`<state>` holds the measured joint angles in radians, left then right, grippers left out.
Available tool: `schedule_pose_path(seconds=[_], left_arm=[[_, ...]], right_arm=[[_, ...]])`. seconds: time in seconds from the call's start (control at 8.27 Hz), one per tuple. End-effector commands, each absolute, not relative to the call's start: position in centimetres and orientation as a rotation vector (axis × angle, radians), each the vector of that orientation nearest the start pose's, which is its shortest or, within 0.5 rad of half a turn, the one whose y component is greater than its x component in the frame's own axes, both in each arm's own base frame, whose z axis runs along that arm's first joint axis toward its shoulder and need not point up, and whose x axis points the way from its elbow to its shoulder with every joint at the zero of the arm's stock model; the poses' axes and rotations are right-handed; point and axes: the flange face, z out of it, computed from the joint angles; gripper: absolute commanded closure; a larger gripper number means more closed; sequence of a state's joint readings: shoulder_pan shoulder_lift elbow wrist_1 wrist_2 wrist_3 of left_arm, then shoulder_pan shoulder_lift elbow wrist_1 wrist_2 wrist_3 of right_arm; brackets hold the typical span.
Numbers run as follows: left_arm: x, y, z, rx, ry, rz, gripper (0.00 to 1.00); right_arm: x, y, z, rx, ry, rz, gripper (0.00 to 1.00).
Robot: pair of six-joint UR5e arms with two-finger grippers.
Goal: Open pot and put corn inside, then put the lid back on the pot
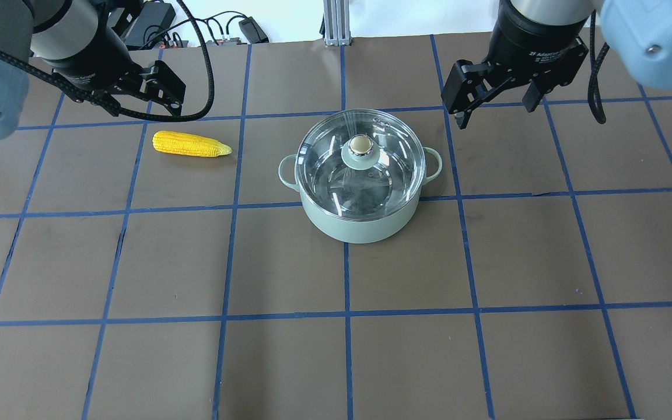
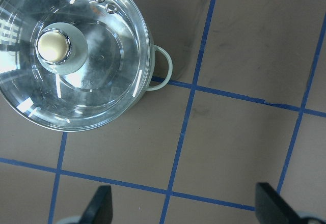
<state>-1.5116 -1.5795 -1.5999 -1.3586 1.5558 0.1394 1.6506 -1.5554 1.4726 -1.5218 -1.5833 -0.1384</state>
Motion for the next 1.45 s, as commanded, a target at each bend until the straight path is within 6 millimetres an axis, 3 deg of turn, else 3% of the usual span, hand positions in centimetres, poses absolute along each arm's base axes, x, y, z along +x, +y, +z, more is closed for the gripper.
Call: schedule_pose_path(seconds=[0.0,0.24,0.48,0.6,0.73,0.85,1.09,1.33], left_arm=[[-10.5,-51.9,49.1,0.146,3.122,-0.272,0.00],[-10.3,-52.3,48.9,0.044,3.127,-0.294,0.00],[-9.3,-54.1,48.3,-0.380,3.121,-0.352,0.00],[-9.0,-55.0,48.5,-0.689,3.074,-0.461,0.00],[-9.0,-55.2,48.3,-0.961,3.026,-0.461,0.00],[-8.8,-55.9,47.0,-1.190,2.961,-0.416,0.00],[-5.6,-58.0,43.3,-1.565,2.792,-0.294,0.00],[-4.6,-60.8,37.3,-1.695,2.686,-0.140,0.00]], right_arm=[[17.2,-48.9,52.4,-0.343,3.136,-0.057,0.00],[17.3,-49.0,52.2,-0.342,3.130,-0.053,0.00],[17.5,-49.9,51.5,-0.266,3.136,-0.079,0.00],[18.4,-51.4,50.6,-0.164,3.133,-0.137,0.00],[20.2,-52.3,49.2,-0.168,3.106,-0.143,0.00],[22.0,-54.2,47.4,-0.100,3.071,-0.188,0.00],[28.2,-55.3,42.9,0.012,3.061,-0.164,0.00],[30.3,-56.7,39.6,0.119,3.052,-0.143,0.00]])
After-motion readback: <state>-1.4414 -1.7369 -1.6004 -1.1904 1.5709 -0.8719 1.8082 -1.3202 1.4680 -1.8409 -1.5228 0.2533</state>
